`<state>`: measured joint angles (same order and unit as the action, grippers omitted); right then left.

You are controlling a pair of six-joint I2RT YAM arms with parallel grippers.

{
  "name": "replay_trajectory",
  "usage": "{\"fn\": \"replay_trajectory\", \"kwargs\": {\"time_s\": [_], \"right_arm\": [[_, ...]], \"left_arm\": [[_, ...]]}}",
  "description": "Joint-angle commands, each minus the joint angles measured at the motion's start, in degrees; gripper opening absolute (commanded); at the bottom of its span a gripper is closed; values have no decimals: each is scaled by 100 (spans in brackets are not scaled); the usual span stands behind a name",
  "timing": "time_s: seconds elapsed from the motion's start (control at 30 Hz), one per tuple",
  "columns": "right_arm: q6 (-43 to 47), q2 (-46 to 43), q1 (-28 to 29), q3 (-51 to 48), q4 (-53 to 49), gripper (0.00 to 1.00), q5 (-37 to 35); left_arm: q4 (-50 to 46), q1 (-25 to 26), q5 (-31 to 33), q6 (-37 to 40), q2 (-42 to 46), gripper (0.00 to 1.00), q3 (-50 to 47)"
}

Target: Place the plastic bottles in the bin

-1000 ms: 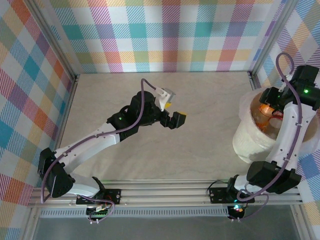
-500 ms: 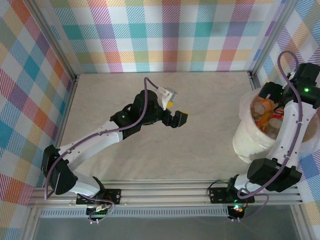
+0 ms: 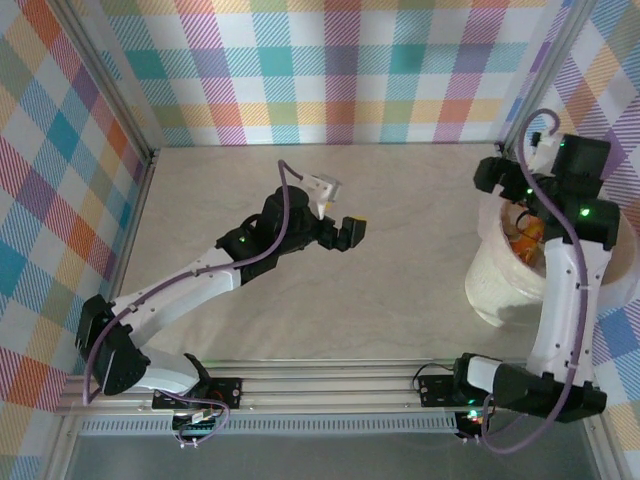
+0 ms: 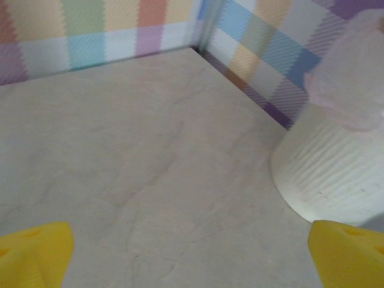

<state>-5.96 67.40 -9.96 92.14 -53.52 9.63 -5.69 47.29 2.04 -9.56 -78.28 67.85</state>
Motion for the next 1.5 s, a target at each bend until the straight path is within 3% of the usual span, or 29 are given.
{"fn": "replay_trajectory", "kwargs": {"time_s": [0.0, 0.17, 0.37, 0.57, 0.73, 0.83, 0.93, 1.0, 1.17, 1.33, 1.47], "right_arm": [[-190, -266, 485, -500, 1260, 100, 862], [-371, -582, 1270, -1567, 2804, 100, 1534], [-151, -406, 2050, -2400, 3326, 100, 1253], [-391, -417, 2173, -3921, 4213, 100, 490], [217, -306, 2162, -5105, 5094, 100, -534], [587, 17, 2165, -5301, 5310, 100, -691], [809, 388, 2165, -5419, 5666, 100, -730], [906, 623, 2141, -5486, 5993, 100, -888], [838, 1134, 1902, -5517, 6460, 100, -1052], [770, 1581, 1537, -5700, 7137, 100, -853], [929, 1713, 1358, -5911, 7865, 100, -647]], "left_arm": [[203, -9, 1081, -259, 394, 100, -217], [14, -52, 2210, -448, 739, 100, -520], [-738, -155, 3864, -570, 1116, 100, -682], [-1498, -399, 5827, -930, 1440, 100, -1135], [-2318, -785, 7407, -1889, 1576, 100, -1706], [-2697, -1047, 7961, -2639, 1683, 100, -2151], [-2680, -1391, 7924, -2829, 1667, 100, -2567], [-2259, -1698, 7551, -2632, 1596, 100, -2856], [261, -2464, 5957, -1065, 1557, 100, -3639], [1751, -3545, 3913, -489, 1261, 100, -4057], [3077, -3665, 3281, 305, 539, 100, -4262]]}}
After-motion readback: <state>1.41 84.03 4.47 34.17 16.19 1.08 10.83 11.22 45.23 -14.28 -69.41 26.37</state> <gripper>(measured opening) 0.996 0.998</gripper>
